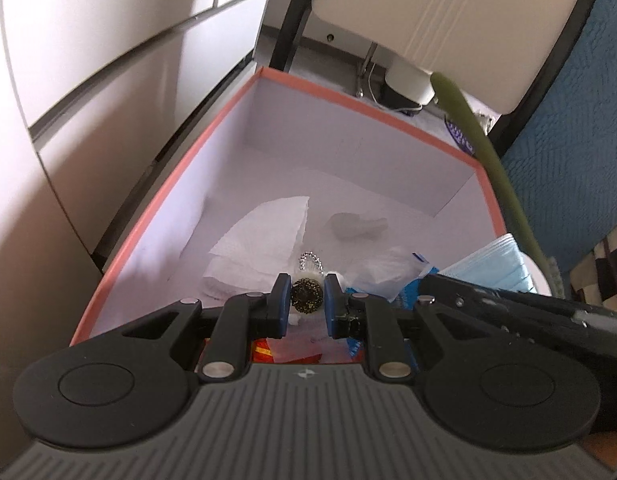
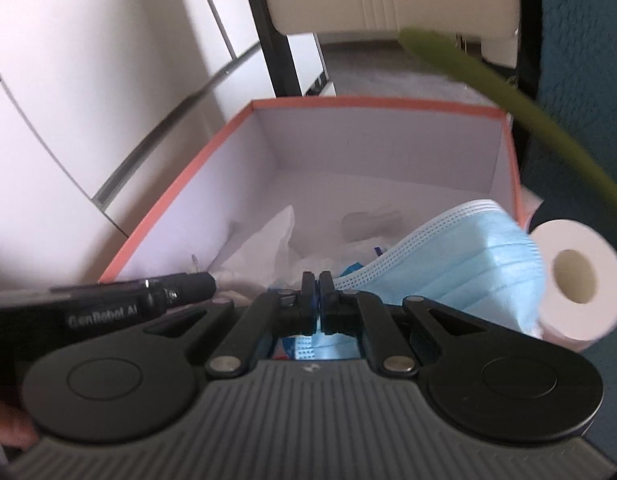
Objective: Organize soft objects
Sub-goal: 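Open both tools to drop the keychain and face mask into the box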
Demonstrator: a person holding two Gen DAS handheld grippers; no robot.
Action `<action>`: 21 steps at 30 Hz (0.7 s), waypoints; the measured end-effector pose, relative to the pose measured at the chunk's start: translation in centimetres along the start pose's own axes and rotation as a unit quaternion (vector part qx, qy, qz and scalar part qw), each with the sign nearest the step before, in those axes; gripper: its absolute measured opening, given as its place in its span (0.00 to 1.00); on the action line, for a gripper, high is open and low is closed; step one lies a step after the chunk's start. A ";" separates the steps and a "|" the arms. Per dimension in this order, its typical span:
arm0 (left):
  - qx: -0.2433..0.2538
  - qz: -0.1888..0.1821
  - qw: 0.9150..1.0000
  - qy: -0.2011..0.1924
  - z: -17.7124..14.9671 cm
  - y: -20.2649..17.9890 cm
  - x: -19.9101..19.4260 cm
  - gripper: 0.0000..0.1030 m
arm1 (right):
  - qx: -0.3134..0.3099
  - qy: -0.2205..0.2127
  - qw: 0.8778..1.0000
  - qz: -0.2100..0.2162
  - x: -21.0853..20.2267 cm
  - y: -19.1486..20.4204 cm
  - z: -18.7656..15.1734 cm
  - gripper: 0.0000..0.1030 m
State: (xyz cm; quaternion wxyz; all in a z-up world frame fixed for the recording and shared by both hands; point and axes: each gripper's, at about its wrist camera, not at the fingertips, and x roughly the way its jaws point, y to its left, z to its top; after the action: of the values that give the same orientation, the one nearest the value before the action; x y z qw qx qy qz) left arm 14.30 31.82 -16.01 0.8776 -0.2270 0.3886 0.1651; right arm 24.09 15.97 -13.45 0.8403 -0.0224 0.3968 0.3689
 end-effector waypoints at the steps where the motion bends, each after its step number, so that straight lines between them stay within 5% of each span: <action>1: 0.001 0.001 1.000 0.003 0.1 0.1 0.5 0.20 | 0.003 0.006 1.000 0.001 0.7 0.0 0.2 0.05; 14: 0.005 0.007 0.999 0.036 0.9 1.7 4.3 0.20 | 0.066 0.091 0.993 0.023 8.7 -1.2 1.8 0.05; 21: 0.002 0.007 0.999 0.038 0.9 1.9 4.1 0.21 | 0.070 0.087 0.994 0.020 8.7 -0.8 1.8 0.07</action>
State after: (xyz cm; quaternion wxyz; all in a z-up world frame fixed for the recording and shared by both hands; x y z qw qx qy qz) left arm 16.60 34.36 -19.05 0.8615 -0.2286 0.4234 0.1622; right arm 29.34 21.23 -18.33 0.7948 0.0128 0.4933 0.3531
